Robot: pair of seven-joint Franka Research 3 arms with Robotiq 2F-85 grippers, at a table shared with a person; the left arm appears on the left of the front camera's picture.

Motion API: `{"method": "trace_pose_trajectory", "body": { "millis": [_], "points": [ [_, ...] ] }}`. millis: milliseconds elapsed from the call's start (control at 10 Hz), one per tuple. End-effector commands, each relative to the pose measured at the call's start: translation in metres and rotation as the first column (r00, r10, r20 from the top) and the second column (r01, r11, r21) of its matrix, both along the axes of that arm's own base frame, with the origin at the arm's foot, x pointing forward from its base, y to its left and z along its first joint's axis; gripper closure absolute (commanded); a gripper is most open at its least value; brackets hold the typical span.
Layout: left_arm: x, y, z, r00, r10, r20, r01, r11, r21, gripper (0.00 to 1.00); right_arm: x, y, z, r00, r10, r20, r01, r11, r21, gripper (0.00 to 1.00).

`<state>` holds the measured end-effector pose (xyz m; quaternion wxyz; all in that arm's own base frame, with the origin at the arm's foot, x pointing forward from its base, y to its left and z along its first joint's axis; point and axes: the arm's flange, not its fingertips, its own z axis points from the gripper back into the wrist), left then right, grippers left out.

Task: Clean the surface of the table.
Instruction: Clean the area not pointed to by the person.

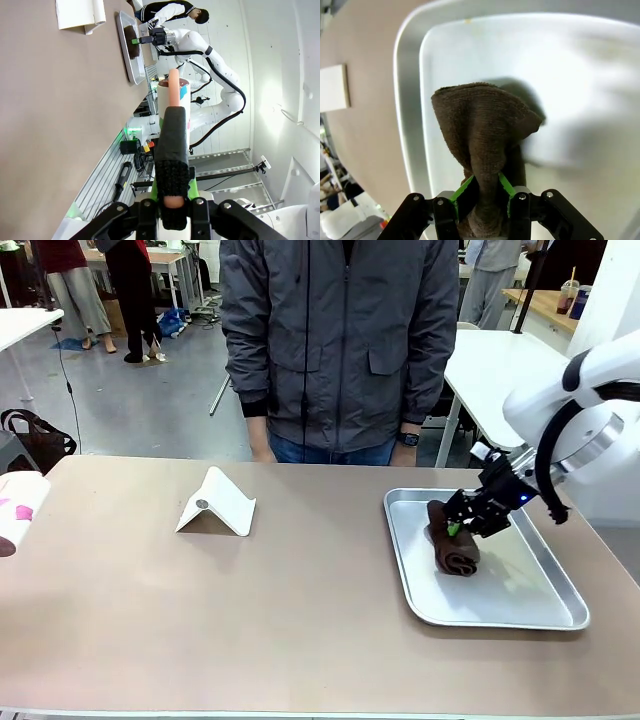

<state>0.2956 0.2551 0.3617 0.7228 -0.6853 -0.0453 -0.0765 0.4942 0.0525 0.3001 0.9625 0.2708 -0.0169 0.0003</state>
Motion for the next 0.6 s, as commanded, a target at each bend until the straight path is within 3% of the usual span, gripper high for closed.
{"method": "trace_pose_trajectory", "body": {
  "millis": [0, 500],
  "points": [
    [0.0, 0.001, 0.008, 1.0, 0.01, -0.004, -0.01, 1.0, -0.014, 0.78, -0.004, -0.021, 0.008, 0.997, -0.078, 0.024, 0.079, 0.995, -0.052, 0.83],
    [0.0, 0.001, 0.008, 1.0, 0.01, -0.004, -0.01, 1.0, -0.014, 0.78, -0.002, -0.062, 0.023, 0.982, -0.183, 0.051, 0.183, 0.983, -0.003, 0.83]
  ]
}}
